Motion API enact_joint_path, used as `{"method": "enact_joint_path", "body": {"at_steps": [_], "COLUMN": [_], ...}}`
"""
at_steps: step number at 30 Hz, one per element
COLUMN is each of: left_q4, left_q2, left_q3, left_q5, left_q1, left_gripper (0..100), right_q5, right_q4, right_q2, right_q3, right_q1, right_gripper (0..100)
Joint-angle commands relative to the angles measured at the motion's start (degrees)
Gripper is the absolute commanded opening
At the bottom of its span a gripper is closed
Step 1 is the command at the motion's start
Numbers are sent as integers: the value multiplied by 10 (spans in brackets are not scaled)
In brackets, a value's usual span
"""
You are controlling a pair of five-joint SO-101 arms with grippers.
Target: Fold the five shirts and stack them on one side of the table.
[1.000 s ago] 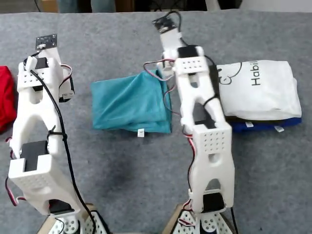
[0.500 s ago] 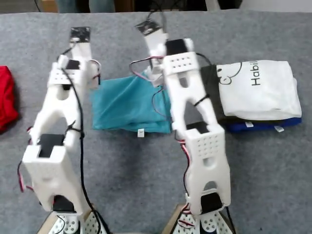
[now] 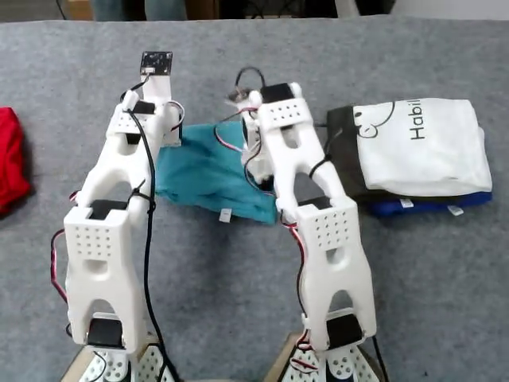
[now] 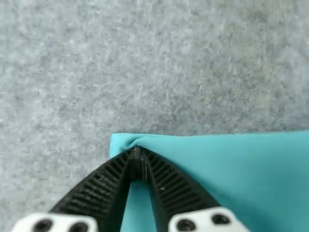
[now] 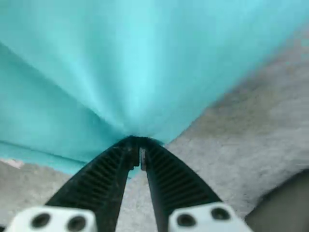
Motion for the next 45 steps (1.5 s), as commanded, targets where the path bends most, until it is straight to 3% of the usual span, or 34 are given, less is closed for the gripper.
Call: {"method": "enact_joint_path", "body": {"at_steps": [1,5,10,18,25,30,35,45], "left_q4": [40,50,61,309,427,411,404,253], "left_q2": [13,13,3,-98,-136,-143,-142,-234], "left_q3": [-45,-51,-63,-165,-160,-87,-35,213], "left_q5": [-5,-5,-7,-38,-55,-46,-18,-18], "left_q1": [-1,-4,-7,-6,-2,2,22,27], "left_gripper": [29,29,29,29,29,28,28,28], "right_q5": [11,52,50,50,18,13,11,15], "right_q4": [-1,2,4,-36,-164,-275,-315,-320], "right_q2": [-32,-48,-136,-243,-214,-131,-51,-6], "right_q3": [29,34,0,-6,-4,-2,-7,-7], "right_q1": [11,44,49,35,17,20,20,31], "right_gripper": [18,18,18,18,18,18,18,18]}}
